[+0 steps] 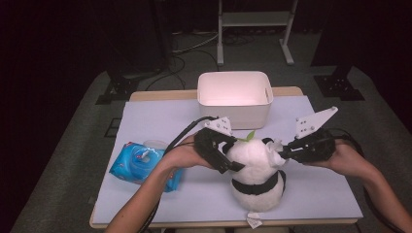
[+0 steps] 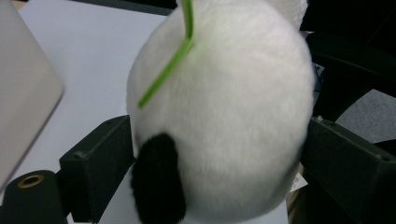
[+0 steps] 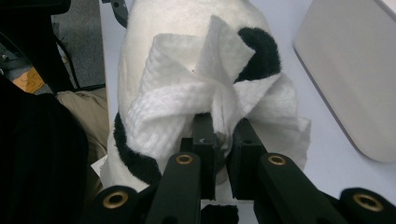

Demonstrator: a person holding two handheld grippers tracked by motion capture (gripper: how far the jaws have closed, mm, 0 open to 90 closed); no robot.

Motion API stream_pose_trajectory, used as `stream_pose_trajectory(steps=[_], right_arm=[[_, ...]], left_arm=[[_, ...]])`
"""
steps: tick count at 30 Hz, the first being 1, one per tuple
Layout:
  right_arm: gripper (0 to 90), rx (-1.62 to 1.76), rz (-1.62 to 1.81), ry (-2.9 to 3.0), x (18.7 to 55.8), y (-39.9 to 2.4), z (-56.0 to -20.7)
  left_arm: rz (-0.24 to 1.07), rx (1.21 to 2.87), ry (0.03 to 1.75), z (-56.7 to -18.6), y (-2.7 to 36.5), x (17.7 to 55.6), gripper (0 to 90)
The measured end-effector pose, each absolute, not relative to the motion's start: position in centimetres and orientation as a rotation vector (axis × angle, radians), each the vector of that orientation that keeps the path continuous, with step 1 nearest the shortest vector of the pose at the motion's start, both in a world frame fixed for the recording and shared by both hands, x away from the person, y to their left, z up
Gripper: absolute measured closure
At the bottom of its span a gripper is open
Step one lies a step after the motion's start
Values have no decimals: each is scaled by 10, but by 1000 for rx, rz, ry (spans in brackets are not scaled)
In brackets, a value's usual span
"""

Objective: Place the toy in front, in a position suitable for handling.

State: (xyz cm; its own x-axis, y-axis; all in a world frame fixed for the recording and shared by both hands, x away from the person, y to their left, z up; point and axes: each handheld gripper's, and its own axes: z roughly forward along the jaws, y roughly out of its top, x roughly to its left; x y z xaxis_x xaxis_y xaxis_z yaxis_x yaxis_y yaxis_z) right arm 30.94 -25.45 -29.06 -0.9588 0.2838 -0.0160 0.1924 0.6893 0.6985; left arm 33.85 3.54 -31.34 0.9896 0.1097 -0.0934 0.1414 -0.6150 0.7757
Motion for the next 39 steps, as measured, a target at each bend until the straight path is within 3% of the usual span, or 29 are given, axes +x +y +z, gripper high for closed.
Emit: stream_pose_trajectory(steps=[7,11,17,26,39], right_arm=[[823,411,1095,2780,307,-259,-295],[822,421,1087,2769,308,-262,-296],[822,435,1146,2728,309,-267,-292],[822,393,1167,2701,310,-262,-270],[821,303,1123,2713,317,-237,-252]], left_arm=[[-157,2176,208,-337,34,342,96],[-171,2155,232,-337,34,343,233],[-133,2141,229,-330,36,343,302],[-38,2202,198,-313,38,340,306],[-35,2233,165,-316,29,338,294]])
